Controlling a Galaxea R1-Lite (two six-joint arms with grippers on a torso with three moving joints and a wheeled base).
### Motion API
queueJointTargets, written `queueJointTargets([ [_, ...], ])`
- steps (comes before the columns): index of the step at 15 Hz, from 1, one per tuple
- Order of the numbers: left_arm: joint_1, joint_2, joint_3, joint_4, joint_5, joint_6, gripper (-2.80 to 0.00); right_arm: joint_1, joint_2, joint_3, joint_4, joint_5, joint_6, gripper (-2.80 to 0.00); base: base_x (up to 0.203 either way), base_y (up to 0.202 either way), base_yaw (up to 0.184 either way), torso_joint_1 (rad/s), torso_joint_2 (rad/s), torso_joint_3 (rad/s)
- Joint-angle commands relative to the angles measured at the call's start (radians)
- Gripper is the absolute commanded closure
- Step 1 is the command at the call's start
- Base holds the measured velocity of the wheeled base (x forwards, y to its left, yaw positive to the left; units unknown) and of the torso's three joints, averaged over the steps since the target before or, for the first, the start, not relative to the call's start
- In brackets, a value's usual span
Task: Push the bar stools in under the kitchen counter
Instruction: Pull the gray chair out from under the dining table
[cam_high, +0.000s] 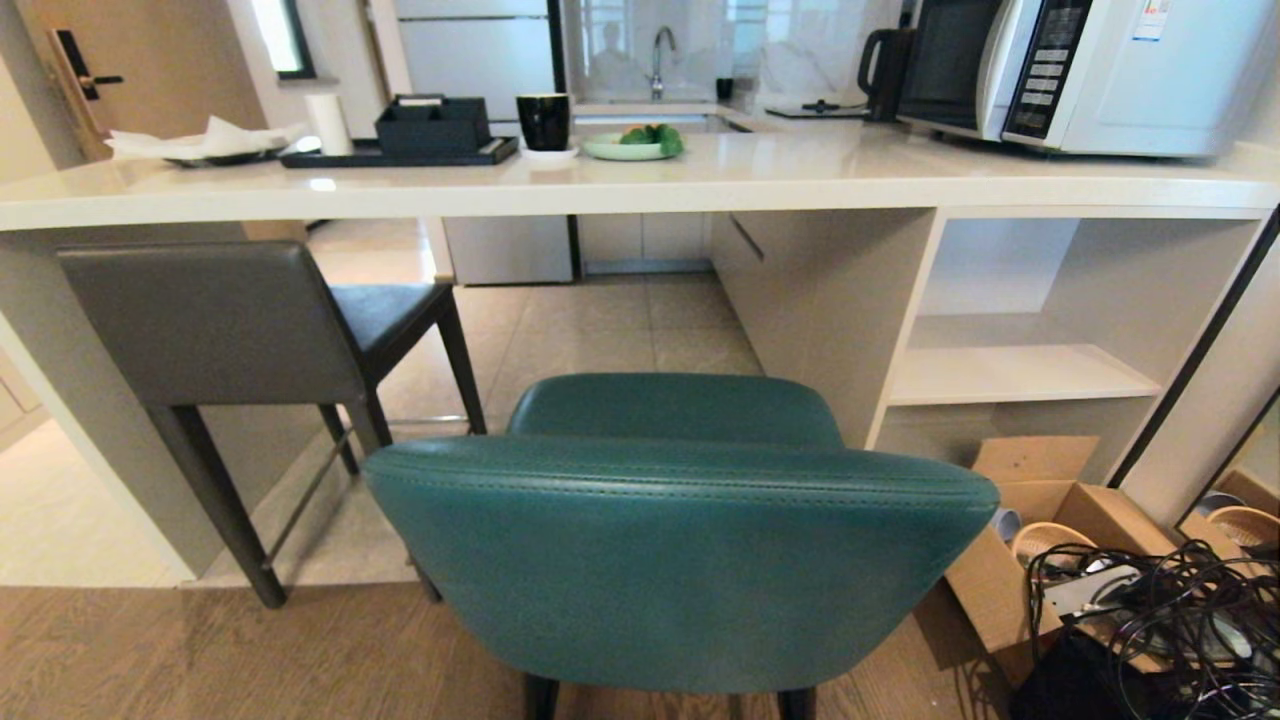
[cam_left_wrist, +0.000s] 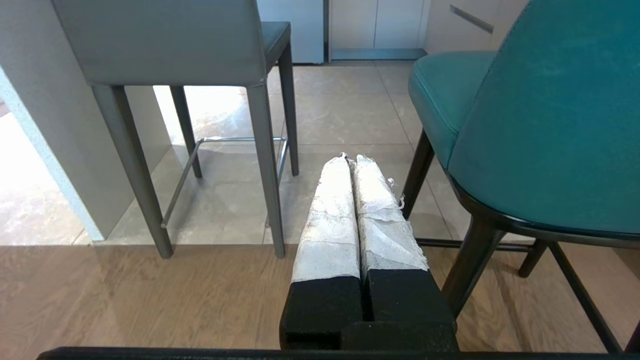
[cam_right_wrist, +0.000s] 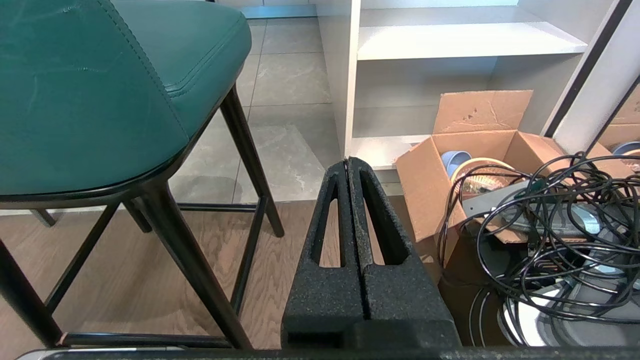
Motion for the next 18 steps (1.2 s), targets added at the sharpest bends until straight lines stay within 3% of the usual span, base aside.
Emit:
queueJointTargets([
  [1,0.000,0.003,0.040,-0.003,0.000,-0.001,0.00,0.001,0.002,0.000,0.002,0.000,0.000,0.00,0.000,0.000,0.000,0.000,0.00,0.000],
  [5,0.000,0.003,0.040,-0.008,0.001,-0.004,0.00,0.000,0.002,0.000,0.002,0.000,0.000,0.00,-0.018,0.000,0.001,0.003,0.00,0.001],
  [10,0.000,0.002,0.040,-0.009,0.000,-0.004,0.00,0.001,0.002,0.000,0.002,-0.002,0.002,0.00,-0.156,0.000,-0.003,-0.001,0.00,0.004],
  [15,0.000,0.002,0.040,-0.008,0.000,-0.003,0.00,-0.001,0.002,0.000,0.002,-0.002,0.002,0.00,0.000,0.000,0.000,0.000,0.00,0.000],
  [18,0.000,0.002,0.040,-0.008,0.000,-0.003,0.00,0.000,0.002,0.000,0.002,-0.002,0.002,0.00,0.001,0.137,-0.002,0.003,0.00,0.001],
])
